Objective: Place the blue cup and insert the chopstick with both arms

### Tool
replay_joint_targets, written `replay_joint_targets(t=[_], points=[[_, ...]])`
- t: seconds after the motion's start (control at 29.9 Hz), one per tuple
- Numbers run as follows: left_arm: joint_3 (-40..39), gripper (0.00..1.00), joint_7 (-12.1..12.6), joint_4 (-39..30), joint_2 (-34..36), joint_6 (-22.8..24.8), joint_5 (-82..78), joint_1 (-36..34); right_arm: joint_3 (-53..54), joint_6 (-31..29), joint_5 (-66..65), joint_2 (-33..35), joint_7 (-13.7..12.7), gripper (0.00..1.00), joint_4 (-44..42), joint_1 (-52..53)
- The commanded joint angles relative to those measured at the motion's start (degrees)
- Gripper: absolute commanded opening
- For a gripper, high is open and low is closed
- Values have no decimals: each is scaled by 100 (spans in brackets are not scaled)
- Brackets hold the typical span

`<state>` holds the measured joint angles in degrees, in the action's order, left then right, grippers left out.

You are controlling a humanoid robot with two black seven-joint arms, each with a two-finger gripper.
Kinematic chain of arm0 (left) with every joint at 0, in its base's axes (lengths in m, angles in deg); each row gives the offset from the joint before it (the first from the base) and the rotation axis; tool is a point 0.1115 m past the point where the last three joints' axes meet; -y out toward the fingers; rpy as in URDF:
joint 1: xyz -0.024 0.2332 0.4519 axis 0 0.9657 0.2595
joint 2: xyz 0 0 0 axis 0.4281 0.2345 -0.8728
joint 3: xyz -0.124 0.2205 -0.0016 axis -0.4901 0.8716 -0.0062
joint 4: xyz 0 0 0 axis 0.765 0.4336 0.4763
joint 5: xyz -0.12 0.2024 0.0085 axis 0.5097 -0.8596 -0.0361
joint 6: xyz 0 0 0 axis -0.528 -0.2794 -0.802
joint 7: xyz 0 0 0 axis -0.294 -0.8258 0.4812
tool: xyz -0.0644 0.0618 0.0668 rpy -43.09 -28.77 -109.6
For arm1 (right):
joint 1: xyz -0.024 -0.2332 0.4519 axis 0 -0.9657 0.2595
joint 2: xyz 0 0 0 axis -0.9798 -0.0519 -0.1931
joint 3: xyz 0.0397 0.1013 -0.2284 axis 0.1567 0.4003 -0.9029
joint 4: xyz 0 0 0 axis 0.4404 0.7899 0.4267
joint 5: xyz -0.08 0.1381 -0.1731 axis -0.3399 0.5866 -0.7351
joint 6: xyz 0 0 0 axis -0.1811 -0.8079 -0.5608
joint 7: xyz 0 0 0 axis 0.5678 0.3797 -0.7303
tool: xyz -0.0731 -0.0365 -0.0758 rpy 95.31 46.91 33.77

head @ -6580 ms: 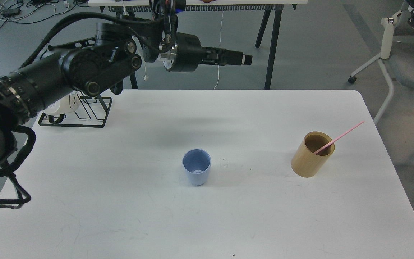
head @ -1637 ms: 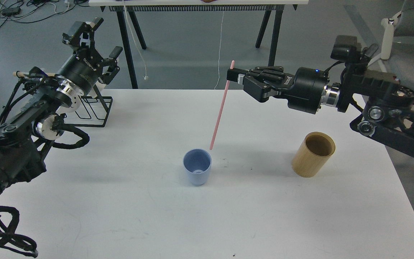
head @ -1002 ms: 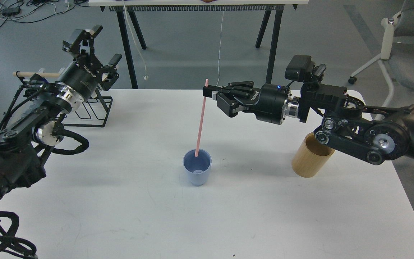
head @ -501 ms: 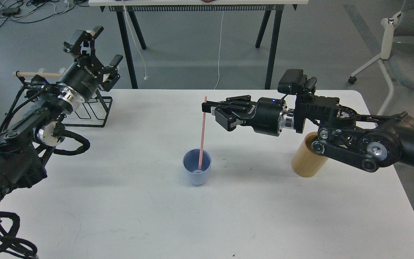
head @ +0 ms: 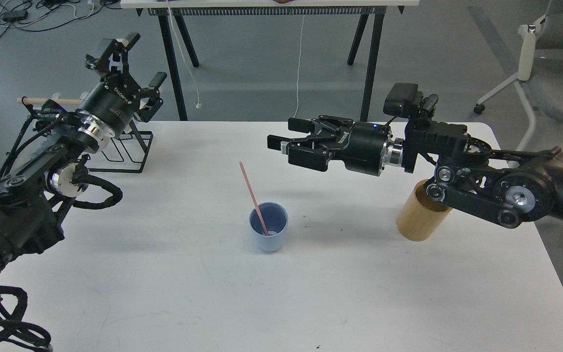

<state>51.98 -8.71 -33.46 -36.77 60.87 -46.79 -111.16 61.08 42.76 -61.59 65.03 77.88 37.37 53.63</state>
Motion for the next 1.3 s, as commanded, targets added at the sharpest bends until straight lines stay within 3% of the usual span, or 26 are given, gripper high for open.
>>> replay_joint_targets(t=[0.0, 0.27, 0.37, 0.47, 0.6, 1.04, 1.27], points=[[-28, 95, 0, -14, -9, 0, 9, -42, 470, -25, 1114, 418, 0, 98, 204, -21], [-19, 95, 0, -76, -26, 0, 17, -358, 1849, -392, 4471, 1385, 0, 98, 301, -627], [-10, 95, 0, -76, -35, 0, 17, -481, 2184, -1138, 5728, 1605, 0, 98, 319, -1075], [33, 95, 0, -85, -35, 0, 17, -508, 2360, -2253, 6784, 1667, 0, 98, 240, -1523], [34, 95, 0, -102, -26, 0, 17, -447, 2369, -3624, 7015, 1633, 0, 98, 3, -1875], [33, 95, 0, -102, 18, 0, 17, -43, 2870, -3624, 7077, 1114, 0, 99, -981, -1920], [16, 95, 0, -102, 18, 0, 17, 55, 2940, -3624, 7077, 1114, 0, 99, -1035, -1938]])
